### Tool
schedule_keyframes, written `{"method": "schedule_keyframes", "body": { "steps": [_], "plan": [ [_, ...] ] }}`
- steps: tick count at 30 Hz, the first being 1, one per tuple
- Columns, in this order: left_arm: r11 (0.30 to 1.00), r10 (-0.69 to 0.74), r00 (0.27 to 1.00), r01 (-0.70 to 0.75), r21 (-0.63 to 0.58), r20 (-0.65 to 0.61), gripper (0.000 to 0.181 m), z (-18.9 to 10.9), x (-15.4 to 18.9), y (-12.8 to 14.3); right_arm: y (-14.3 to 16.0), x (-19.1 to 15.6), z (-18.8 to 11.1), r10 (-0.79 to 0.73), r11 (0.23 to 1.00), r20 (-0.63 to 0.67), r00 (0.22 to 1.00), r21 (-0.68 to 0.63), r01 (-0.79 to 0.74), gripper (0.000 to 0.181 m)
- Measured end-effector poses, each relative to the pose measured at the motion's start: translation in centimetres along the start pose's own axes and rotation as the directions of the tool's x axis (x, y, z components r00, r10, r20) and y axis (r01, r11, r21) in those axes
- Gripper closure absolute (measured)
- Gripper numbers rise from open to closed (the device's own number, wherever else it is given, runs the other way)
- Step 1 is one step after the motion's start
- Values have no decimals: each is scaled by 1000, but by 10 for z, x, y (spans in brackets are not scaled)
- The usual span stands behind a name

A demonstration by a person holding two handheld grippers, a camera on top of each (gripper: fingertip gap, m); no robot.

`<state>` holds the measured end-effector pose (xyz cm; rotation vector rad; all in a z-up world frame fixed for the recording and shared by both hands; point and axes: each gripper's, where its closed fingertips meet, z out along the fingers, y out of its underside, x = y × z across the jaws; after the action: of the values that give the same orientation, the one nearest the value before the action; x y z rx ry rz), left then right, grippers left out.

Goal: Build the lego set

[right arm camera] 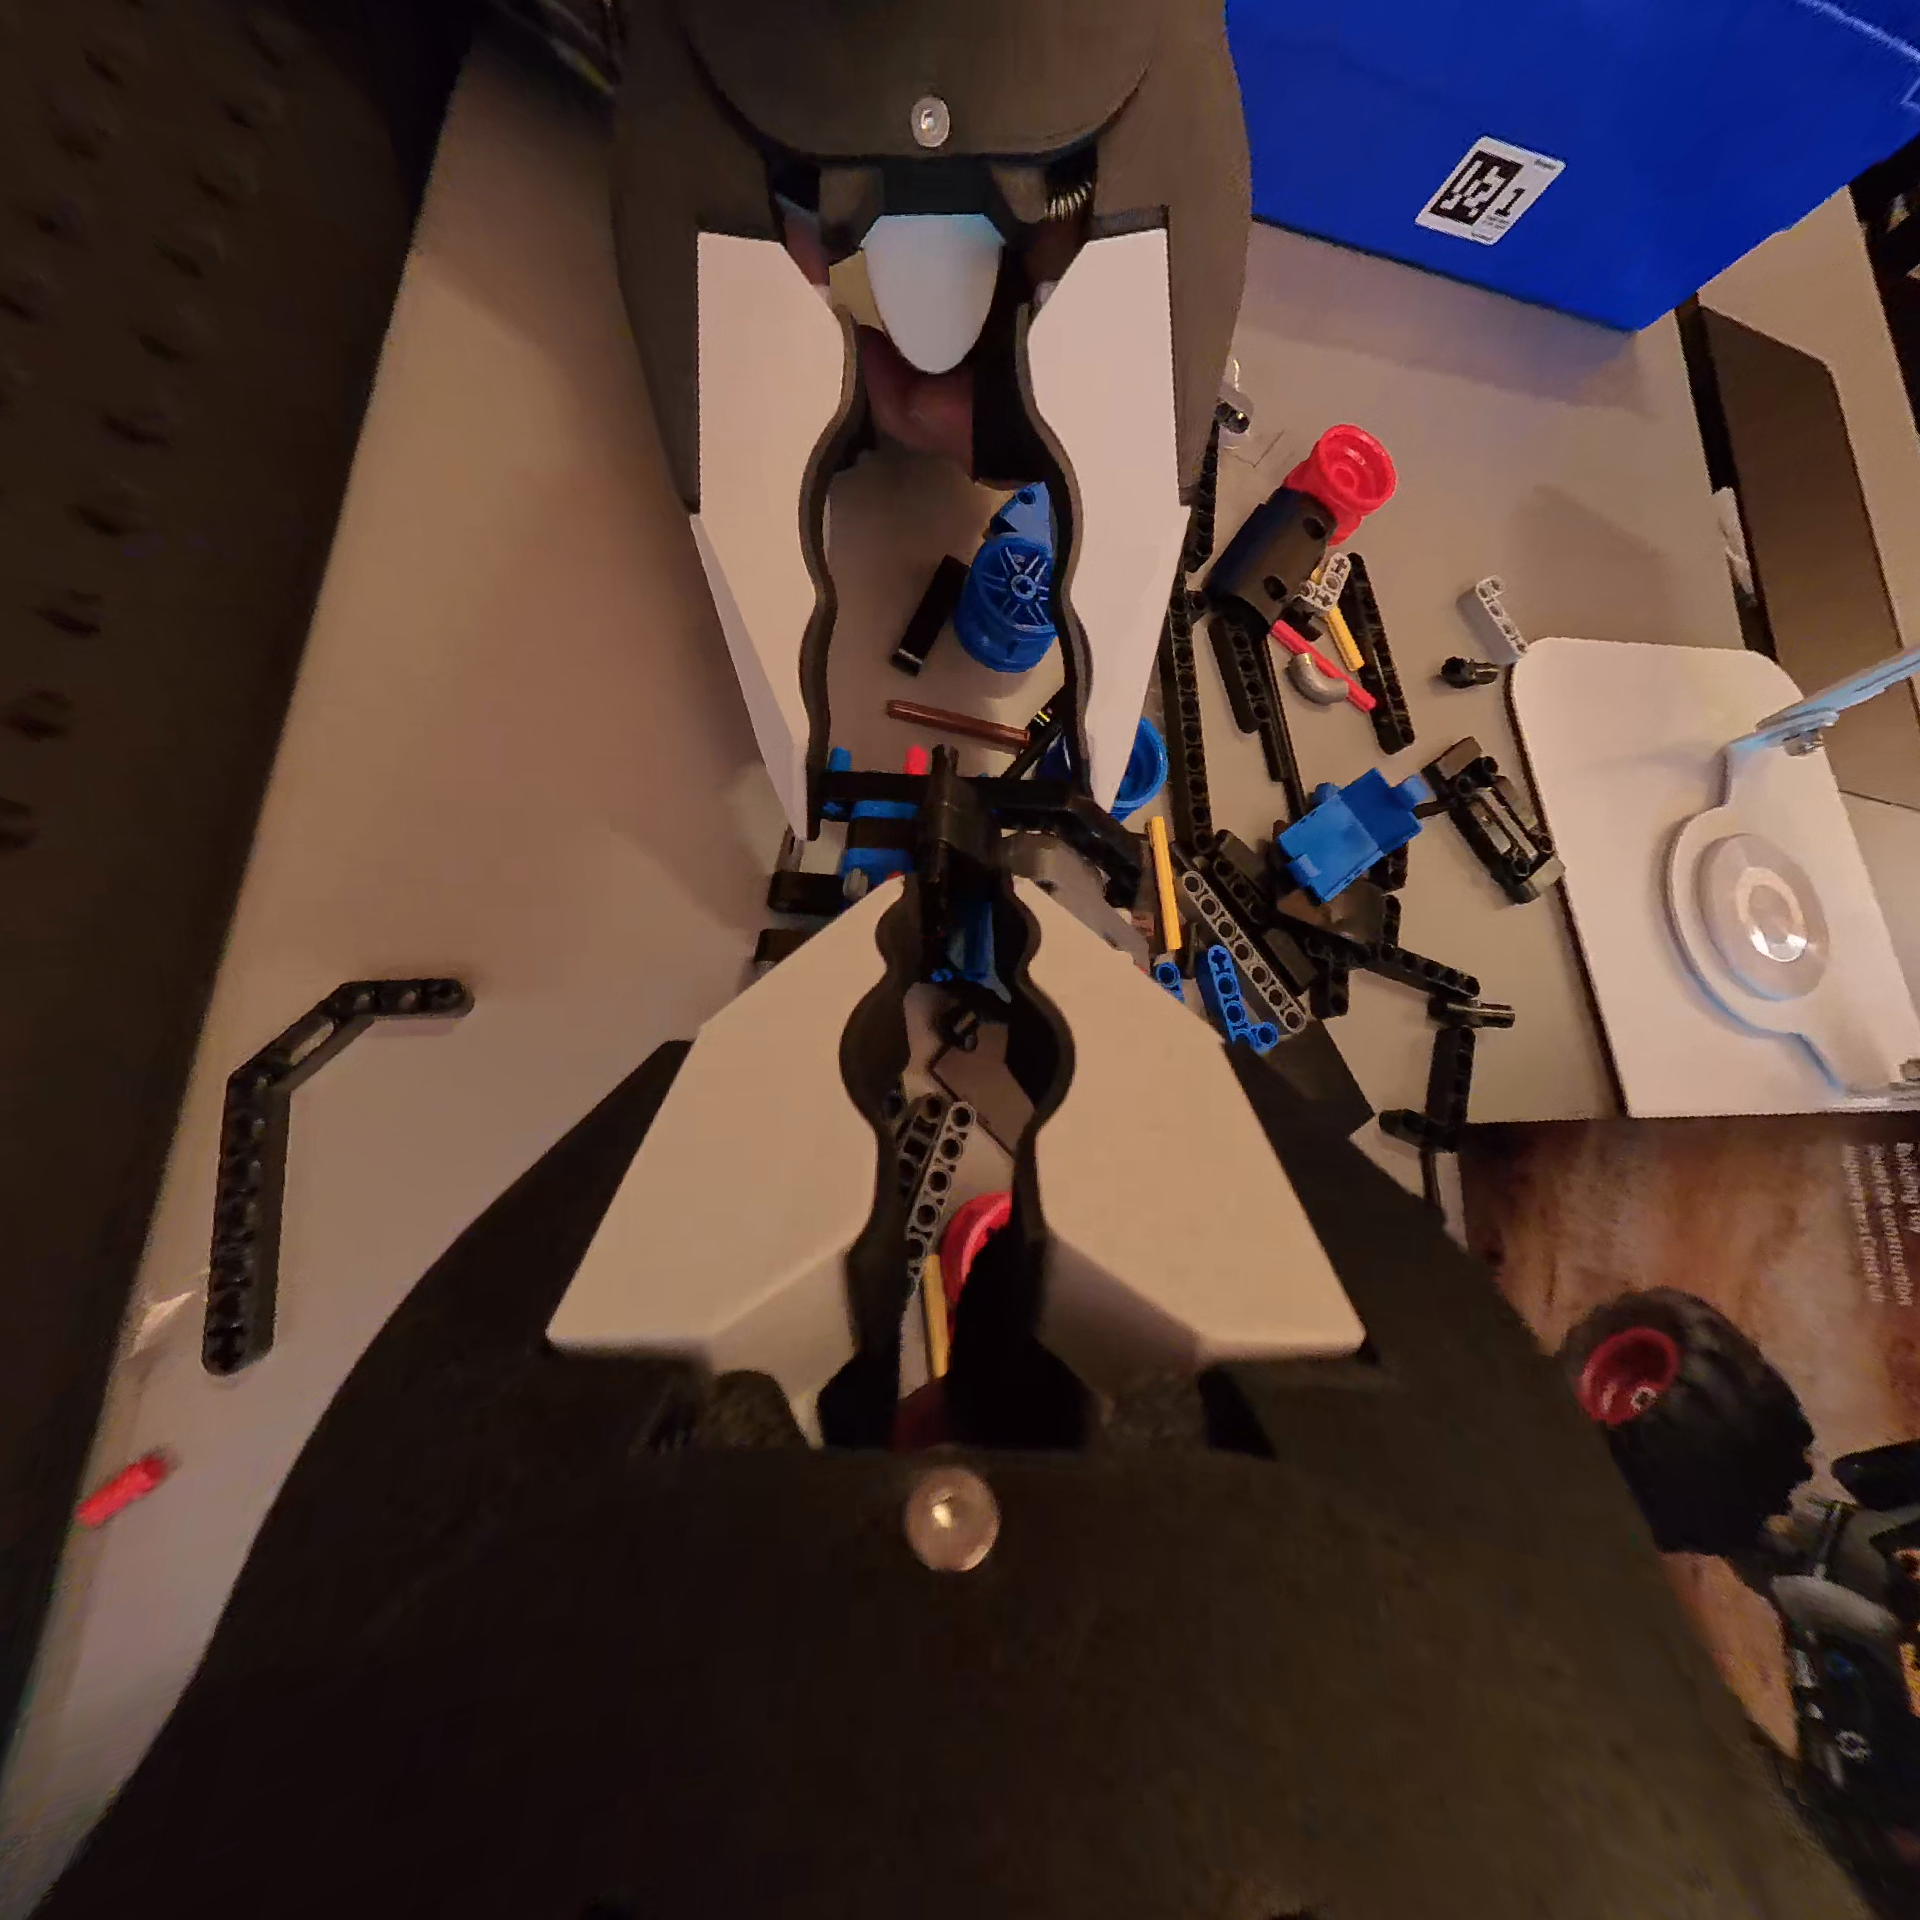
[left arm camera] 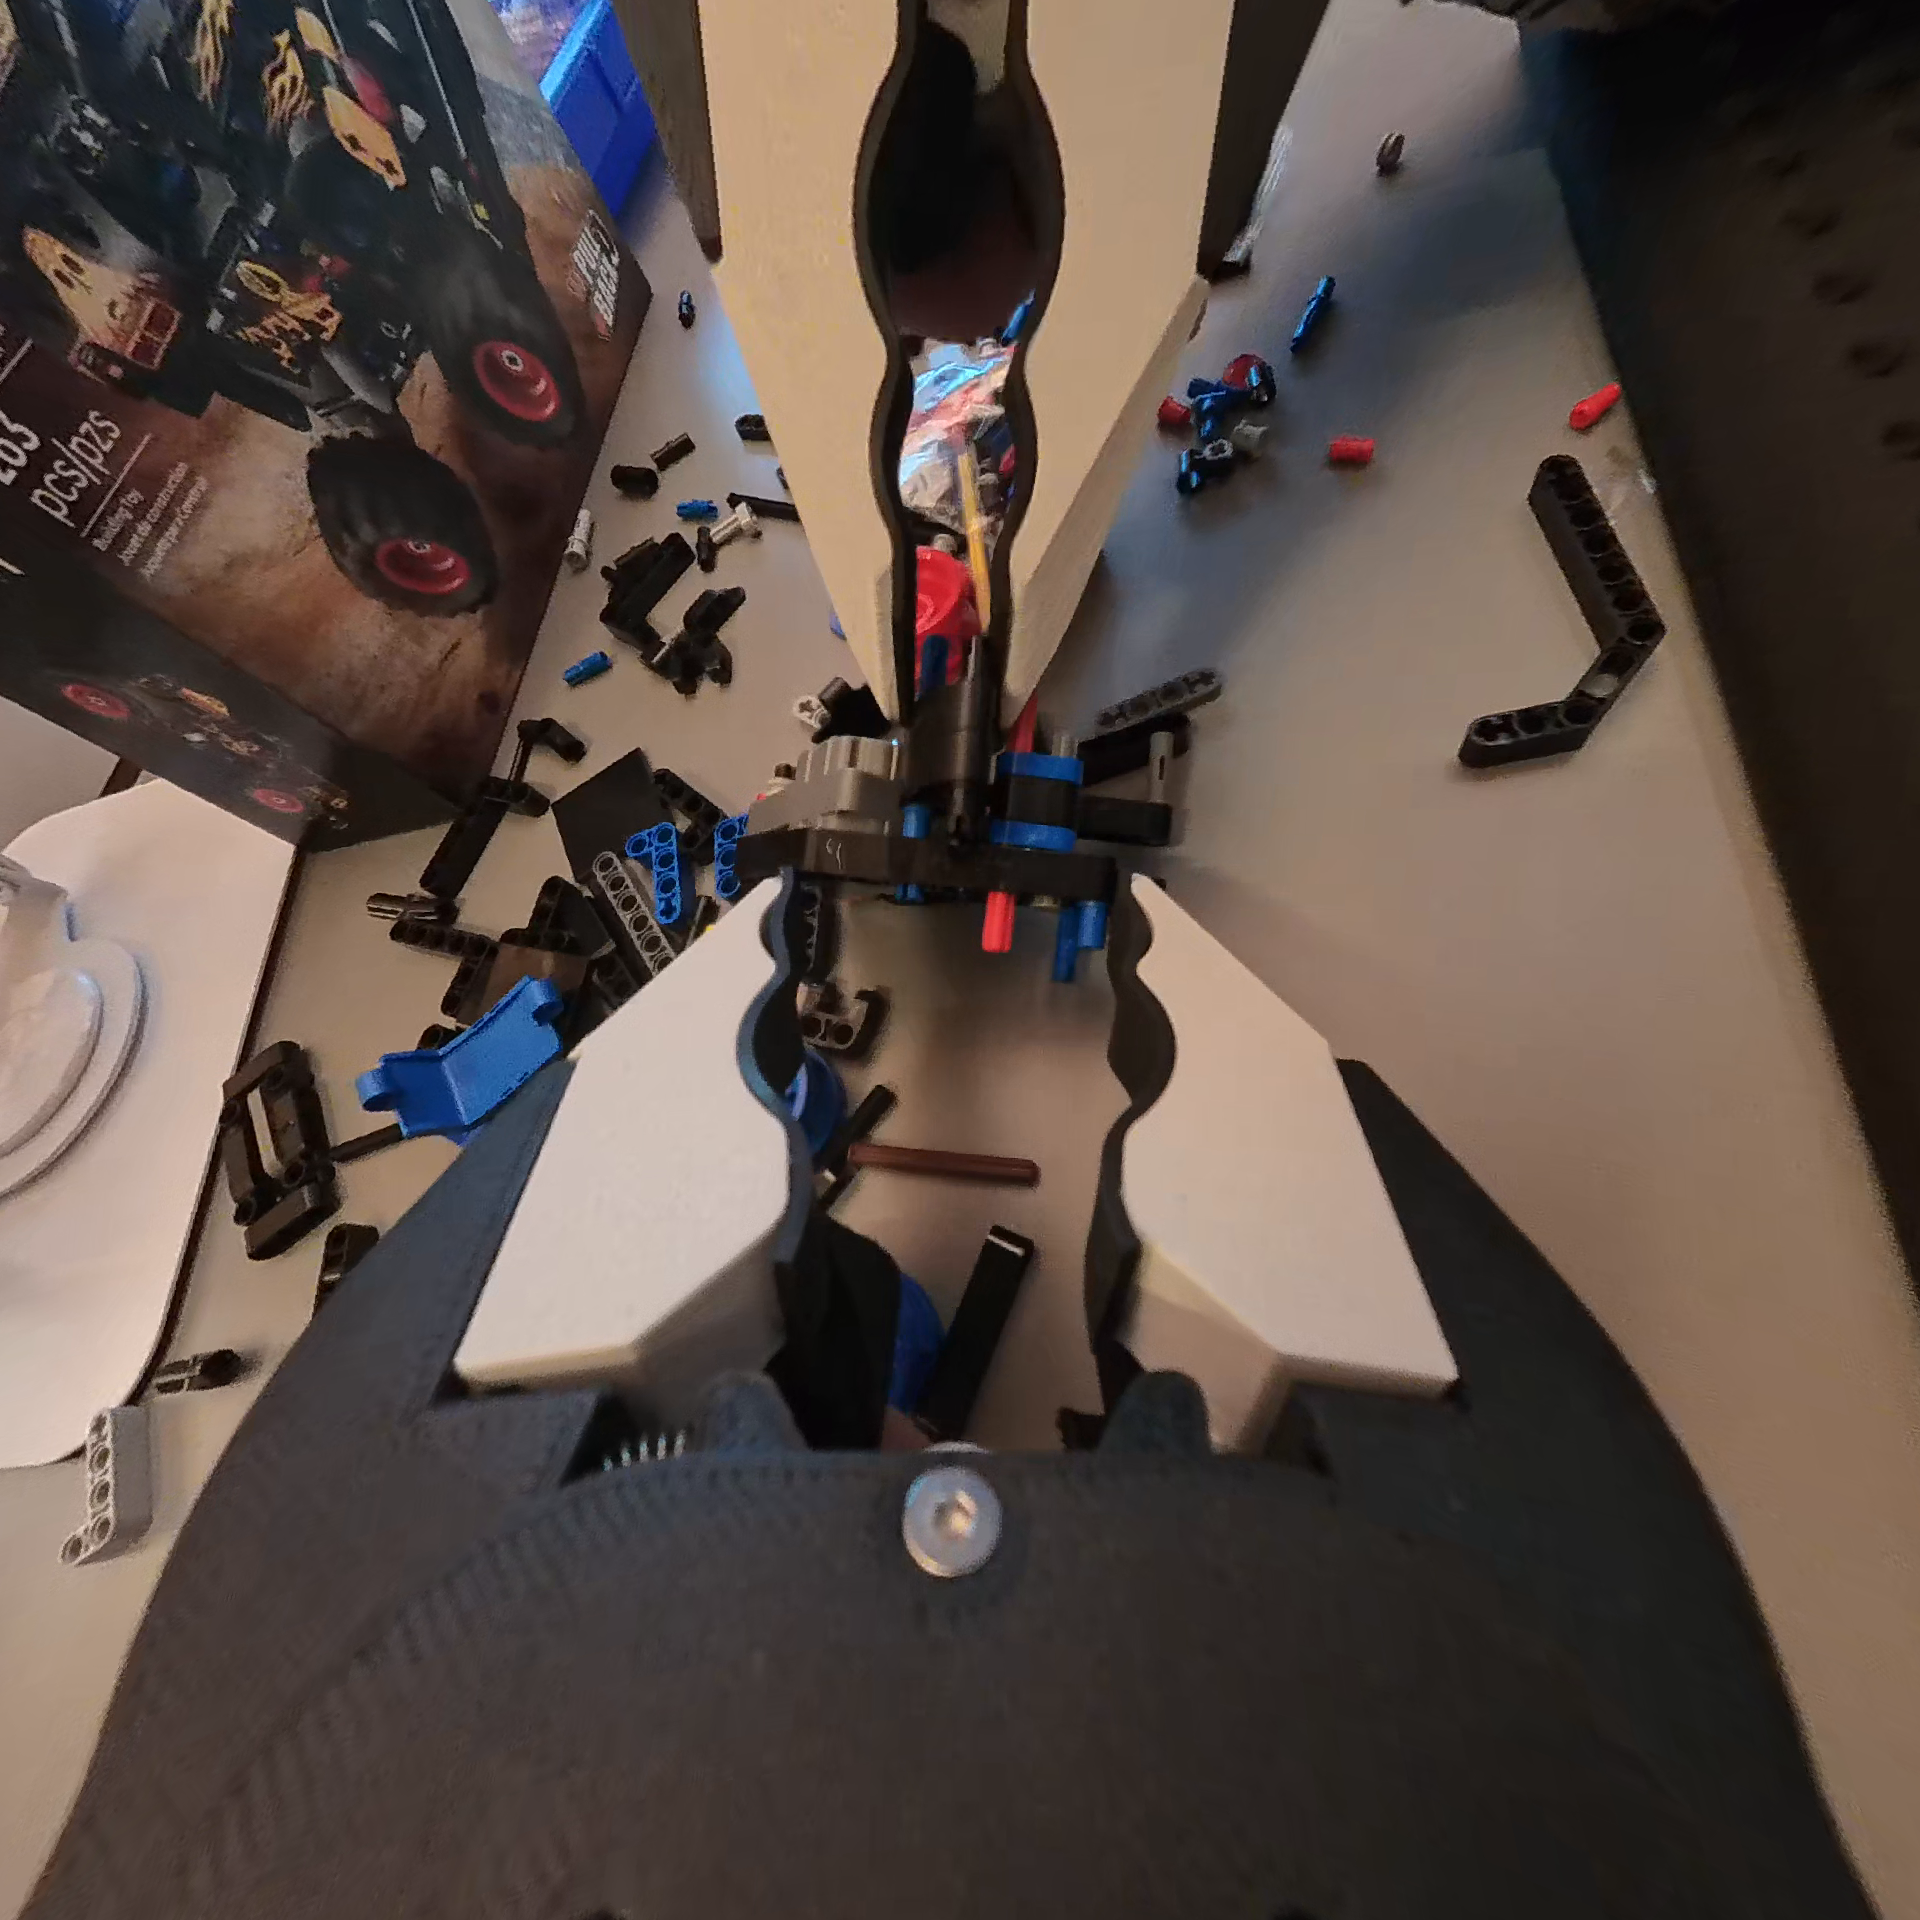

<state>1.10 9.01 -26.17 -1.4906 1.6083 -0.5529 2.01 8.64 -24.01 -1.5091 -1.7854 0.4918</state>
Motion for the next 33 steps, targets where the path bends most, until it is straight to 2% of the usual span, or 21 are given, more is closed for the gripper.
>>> {"method": "schedule_keyframes", "body": {
  "steps": [14, 19, 22, 24, 27, 33],
  "plan": [
    [1000, -14, 1000, 14, -15, 17, 124, 2, -3, -2, 0, 1, 0, 100, 993, 5, 995, 66, -100, 170],
    [999, -40, 999, 39, -16, -34, 129, -7, 3, -2, 1, 0, -5, 138, 985, 34, 990, 97, -141, 170],
    [998, -43, 997, 39, -51, -62, 129, -5, 9, 6, 3, 1, -6, 138, 984, 33, 990, 106, -141, 171],
    [999, -45, 996, 44, -23, -74, 132, -3, 12, 2, 5, 1, -6, 148, 982, 42, 988, 111, -152, 172],
    [1000, -6, 1000, 6, -11, -20, 139, 2, 6, -1, 7, 2, -5, 157, 980, 49, 986, 114, -162, 172],
    [1000, 10, 1000, -10, 0, -1, 142, 4, 4, 0, 8, 2, -3, 155, 977, 65, 986, 136, -162, 179]
  ]
}}
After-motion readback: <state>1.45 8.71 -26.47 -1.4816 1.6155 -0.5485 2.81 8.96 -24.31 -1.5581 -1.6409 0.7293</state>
